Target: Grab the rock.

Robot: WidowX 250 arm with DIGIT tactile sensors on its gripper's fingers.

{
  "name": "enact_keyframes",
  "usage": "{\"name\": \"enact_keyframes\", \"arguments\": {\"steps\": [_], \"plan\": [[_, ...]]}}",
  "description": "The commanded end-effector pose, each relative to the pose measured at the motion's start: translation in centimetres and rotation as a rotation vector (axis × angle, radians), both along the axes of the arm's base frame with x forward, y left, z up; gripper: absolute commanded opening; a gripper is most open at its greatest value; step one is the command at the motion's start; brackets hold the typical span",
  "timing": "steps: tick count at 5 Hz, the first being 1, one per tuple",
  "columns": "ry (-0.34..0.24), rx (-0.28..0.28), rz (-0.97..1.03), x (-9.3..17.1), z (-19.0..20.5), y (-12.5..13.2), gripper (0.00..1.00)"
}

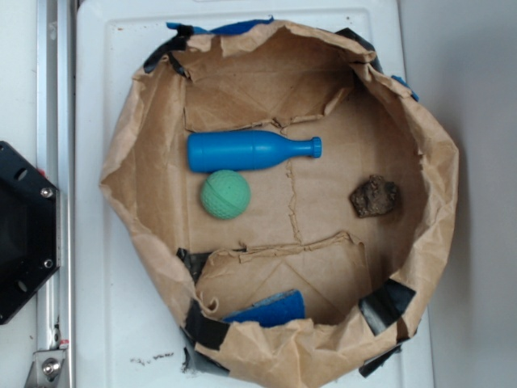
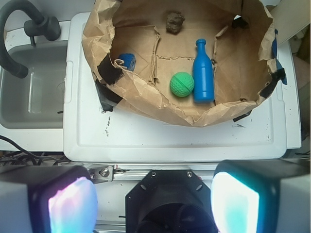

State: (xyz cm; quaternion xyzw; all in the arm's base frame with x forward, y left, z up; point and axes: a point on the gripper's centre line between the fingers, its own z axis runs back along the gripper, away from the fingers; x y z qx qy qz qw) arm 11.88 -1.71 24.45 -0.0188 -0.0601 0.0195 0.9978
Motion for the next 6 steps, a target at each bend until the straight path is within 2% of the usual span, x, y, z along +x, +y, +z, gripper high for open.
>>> {"name": "enact_keyframes", "arguments": {"steps": [1, 2, 3, 4, 5, 6], "plan": [[0.0, 0.0, 0.0, 0.0, 0.0, 0.0, 1.0], [-0.093, -0.01, 0.009, 5.0, -0.7, 0.6, 1.0], [-0.166, 0.014, -0.011, 9.2, -2.1, 1.7, 1.0], [-0.204, 0.0, -0.048, 11.2, -4.3, 2.1, 1.0], [-0.187, -0.007, -0.058, 12.2, -7.0, 2.0, 1.0], [-0.114, -0.065, -0.036, 14.1, -10.8, 3.2, 1.0]]}}
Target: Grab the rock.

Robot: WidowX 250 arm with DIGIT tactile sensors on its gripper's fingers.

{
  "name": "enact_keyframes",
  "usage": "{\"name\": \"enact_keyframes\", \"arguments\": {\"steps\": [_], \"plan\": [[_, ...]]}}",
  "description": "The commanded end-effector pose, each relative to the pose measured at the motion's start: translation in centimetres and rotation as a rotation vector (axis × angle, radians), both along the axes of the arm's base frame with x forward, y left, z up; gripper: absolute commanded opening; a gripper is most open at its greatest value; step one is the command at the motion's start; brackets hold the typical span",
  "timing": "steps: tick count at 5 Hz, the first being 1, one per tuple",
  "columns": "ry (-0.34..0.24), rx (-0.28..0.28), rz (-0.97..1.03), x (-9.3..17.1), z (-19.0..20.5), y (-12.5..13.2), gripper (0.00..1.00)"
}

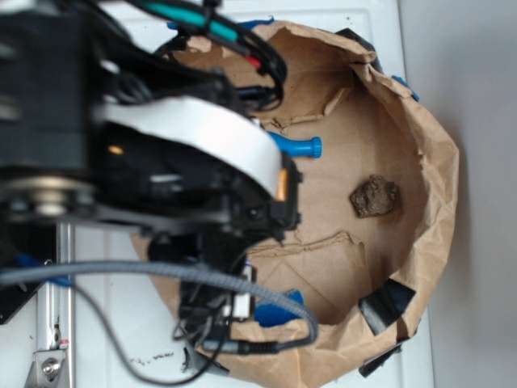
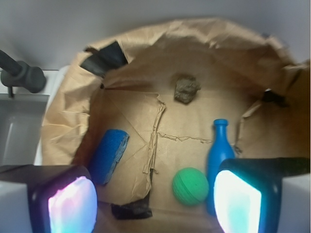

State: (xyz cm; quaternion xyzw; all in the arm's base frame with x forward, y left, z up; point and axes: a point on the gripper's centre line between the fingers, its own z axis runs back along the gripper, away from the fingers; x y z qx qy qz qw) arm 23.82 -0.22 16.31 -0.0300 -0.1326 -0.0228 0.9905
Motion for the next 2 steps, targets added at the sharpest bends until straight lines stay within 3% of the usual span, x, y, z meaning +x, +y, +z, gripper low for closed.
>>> {"name": "enact_keyframes", "arguments": {"steps": [1, 2], "plan": [[0.066, -0.057, 0.071, 3.07, -4.3, 2.59, 1.0], [0.073, -0.068, 0.099, 3.96, -4.96, 2.95, 1.0]]}}
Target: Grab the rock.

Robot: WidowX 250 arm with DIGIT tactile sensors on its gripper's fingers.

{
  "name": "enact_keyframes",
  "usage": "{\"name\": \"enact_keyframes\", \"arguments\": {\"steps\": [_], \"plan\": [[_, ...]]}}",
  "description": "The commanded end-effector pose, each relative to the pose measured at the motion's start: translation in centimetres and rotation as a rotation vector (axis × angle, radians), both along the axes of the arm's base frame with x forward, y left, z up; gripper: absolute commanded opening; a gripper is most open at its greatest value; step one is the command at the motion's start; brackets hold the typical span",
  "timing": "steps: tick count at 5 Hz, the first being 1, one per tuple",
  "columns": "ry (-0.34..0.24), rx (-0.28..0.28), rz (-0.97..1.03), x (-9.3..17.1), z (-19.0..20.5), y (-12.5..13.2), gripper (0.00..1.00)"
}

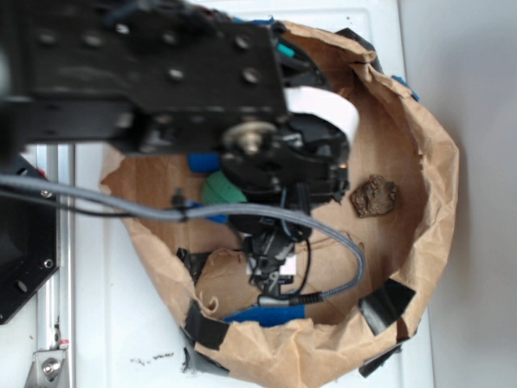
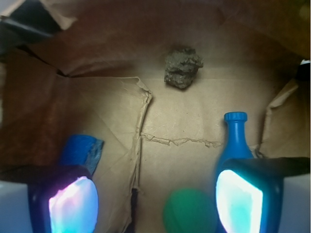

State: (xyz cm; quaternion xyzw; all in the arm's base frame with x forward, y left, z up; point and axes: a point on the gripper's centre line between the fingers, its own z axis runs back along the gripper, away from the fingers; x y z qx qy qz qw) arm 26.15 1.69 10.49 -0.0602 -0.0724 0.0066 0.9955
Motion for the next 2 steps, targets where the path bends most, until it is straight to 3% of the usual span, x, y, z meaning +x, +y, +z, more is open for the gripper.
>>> {"name": "enact_keyframes", "arguments": {"steps": [1, 2], "plan": [[-0.063, 0.024, 0.024, 2.6, 0.0, -0.4, 1.0], [-0.072, 0.017, 0.014, 3.5, -0.4, -1.8, 1.0]]}}
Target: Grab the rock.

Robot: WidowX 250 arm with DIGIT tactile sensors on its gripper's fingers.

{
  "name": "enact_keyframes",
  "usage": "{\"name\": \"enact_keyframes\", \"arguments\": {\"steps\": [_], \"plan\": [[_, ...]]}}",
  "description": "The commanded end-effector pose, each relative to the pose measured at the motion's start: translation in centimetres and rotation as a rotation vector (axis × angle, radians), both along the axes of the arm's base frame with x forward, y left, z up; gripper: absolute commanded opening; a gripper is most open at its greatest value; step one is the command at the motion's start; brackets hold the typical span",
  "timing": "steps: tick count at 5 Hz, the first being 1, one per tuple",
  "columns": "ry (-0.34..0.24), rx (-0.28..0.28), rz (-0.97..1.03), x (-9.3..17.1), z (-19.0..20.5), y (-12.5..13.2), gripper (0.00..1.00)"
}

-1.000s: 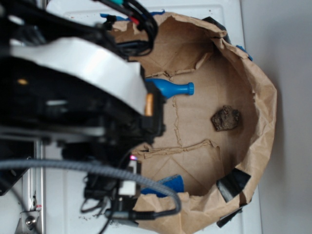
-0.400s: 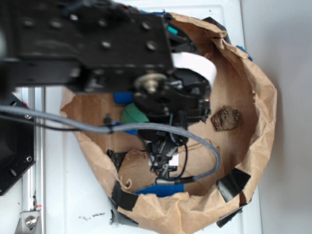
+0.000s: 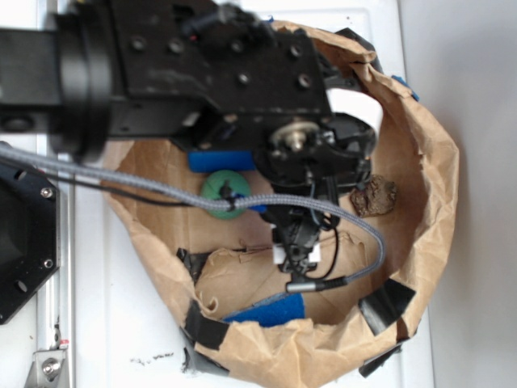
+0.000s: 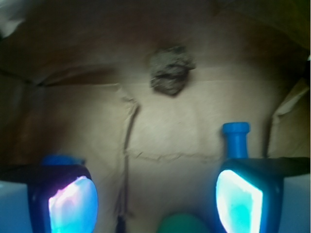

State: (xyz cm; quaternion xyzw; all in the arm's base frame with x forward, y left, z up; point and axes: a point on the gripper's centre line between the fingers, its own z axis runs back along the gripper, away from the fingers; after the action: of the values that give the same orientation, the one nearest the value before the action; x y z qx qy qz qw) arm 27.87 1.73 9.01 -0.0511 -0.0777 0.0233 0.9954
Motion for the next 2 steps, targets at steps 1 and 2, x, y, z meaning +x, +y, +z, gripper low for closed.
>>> {"name": "enact_keyframes", "arguments": {"steps": [1, 2], "plan": [[-0.068, -0.016, -0.019, 2.6, 0.6, -2.1, 1.0], [-0.082, -0.014, -0.013, 4.3, 0.4, -1.9, 1.0]]}}
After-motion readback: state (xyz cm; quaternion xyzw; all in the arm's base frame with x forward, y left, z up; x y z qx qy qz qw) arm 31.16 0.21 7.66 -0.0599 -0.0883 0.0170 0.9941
